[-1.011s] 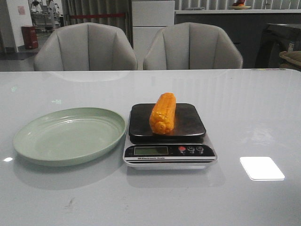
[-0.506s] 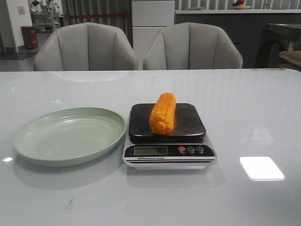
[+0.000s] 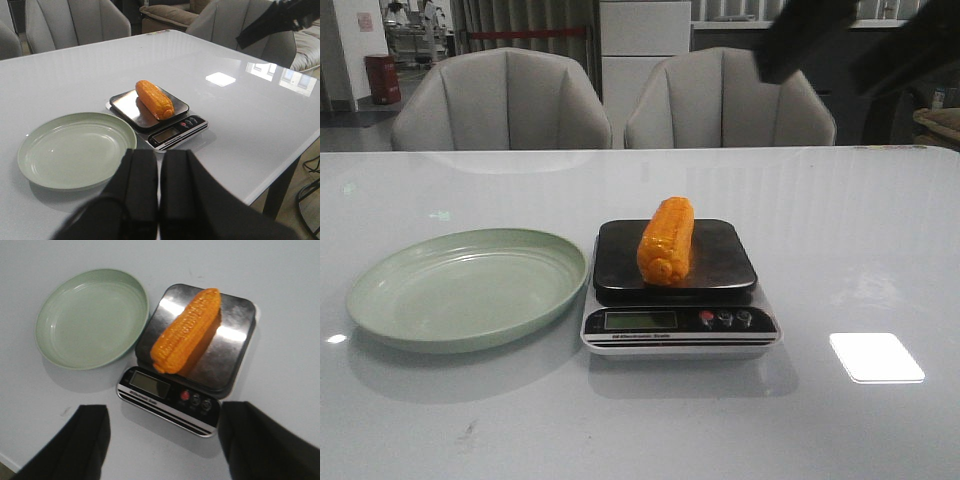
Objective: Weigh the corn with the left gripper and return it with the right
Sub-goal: 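Lower the right gripper over the corn on the scale and grasp it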
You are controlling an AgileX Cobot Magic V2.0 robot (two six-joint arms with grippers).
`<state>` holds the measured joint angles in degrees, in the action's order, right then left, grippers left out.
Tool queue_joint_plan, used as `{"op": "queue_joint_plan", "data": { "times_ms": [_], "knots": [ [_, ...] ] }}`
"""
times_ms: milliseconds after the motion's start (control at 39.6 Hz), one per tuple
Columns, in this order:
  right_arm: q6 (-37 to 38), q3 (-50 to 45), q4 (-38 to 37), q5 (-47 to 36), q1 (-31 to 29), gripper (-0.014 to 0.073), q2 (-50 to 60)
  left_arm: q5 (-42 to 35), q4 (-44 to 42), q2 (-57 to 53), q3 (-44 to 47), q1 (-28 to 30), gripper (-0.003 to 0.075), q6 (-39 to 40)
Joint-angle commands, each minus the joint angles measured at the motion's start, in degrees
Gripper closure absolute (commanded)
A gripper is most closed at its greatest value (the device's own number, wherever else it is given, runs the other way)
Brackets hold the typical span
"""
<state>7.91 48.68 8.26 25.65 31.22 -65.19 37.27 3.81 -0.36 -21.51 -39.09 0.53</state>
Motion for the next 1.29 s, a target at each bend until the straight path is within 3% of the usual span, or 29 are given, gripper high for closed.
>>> {"op": "queue_joint_plan", "data": {
  "times_ms": [0,228,531,683,1264],
  "knots": [
    [2.29,8.17,0.36,-1.47,1.47,0.0090,-5.73,-4.93,0.19,-0.02,-1.32,-0.27,0.0596,0.08],
    [7.55,22.89,-0.02,8.74,2.89,0.0089,-20.18,-4.93,0.19,-0.02,-1.31,-0.27,0.0596,0.08],
    [30.57,39.54,-14.33,24.51,3.46,0.0090,-34.59,-4.93,0.19,-0.02,-1.31,-0.27,0.0596,0.08],
    [37.16,43.29,-15.13,27.01,3.56,0.0090,-39.52,-4.93,0.19,-0.02,-1.31,-0.27,0.0596,0.08],
    [39.66,46.90,-10.23,27.84,3.65,0.0114,-49.64,-4.93,0.19,-0.02,-1.31,-0.27,0.0596,0.08]
  ]
}}
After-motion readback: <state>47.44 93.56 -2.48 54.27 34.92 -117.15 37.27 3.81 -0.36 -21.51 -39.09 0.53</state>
